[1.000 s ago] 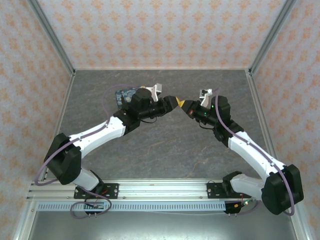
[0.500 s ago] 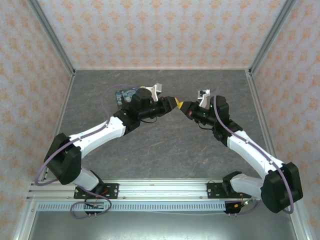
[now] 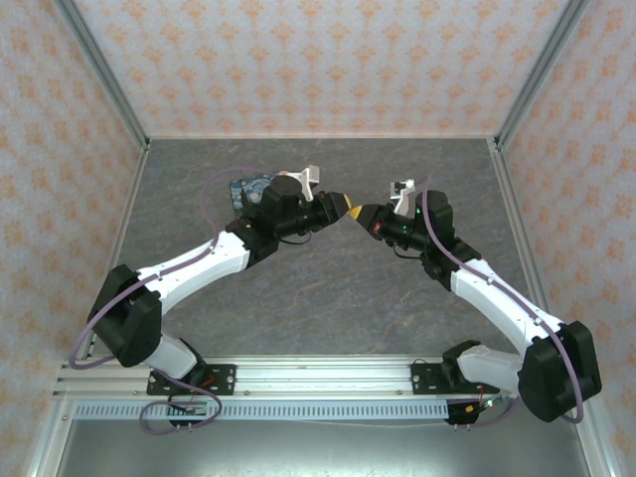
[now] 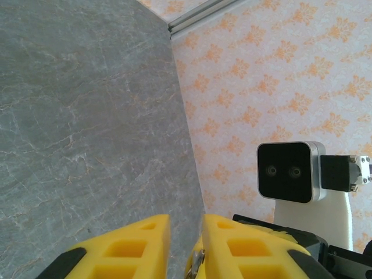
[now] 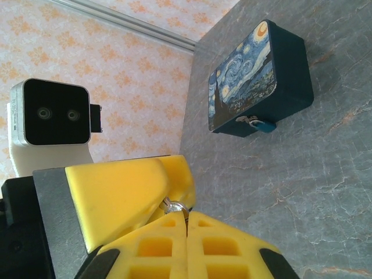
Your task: Unlock a padlock with a key
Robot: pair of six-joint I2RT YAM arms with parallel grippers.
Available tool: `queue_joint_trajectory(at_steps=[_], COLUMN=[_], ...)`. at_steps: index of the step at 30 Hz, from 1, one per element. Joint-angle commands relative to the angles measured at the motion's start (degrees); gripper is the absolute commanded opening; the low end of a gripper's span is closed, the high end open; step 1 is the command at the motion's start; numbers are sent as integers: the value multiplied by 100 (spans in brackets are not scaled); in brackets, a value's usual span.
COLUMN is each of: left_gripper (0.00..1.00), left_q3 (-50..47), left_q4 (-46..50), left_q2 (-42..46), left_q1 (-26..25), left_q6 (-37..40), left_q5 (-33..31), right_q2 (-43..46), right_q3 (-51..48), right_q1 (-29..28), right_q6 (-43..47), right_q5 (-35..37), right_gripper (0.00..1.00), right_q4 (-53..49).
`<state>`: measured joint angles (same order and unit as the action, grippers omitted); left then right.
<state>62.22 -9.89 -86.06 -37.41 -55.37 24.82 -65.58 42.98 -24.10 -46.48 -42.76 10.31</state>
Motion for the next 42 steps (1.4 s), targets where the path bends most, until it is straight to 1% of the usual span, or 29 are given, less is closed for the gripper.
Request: queue_joint_trajectory(at_steps=[1,6,7,8,9,12,14,17,20,27,34,37,42], left_gripper=[18,5,3,0,0,0,0,0,0,0,0,0,0], left_q3=[203,221,229,246,271,381,455,588,698,801,756,757,774], left_q4=[64,116,142,191,268,558,717,871,926,790,731,729,743], left_q2=[10,54,75,110,152,332,462,642,760,764,724,716,697], left_q1=[-12,-12,-12,-12,-13,-12,-13,-8,-12,-13,-12,-12,-12], left_q6=[165,284,328,400,495,851,1083,1379,1552,1436,1345,1345,1336], left_q5=[-135,-144,-144,-144,-152,-186,-184,-112,26,225,251,243,208], right_q2=[-29,8,35,66,120,287,390,457,403,164,66,5,-42], right_q3=[162,161,151,136,132,145,145,171,270,341,369,379,363], right_q1=[-38,-35,-36,-40,-39,-21,25,110,109,2,-73,-70,-84], right_q6=[98,135,147,175,221,357,357,192,90,-175,-275,-291,-300], right_q5=[-175,-177,-135,-97,-62,45,25,-187,-436,-729,-742,-772,-795], right_gripper=[0,0,1,5,11,26,32,39,42,43,43,39,29], right_q4=[77,69,68,61,52,-2,96,569,990,1685,1857,1840,1826])
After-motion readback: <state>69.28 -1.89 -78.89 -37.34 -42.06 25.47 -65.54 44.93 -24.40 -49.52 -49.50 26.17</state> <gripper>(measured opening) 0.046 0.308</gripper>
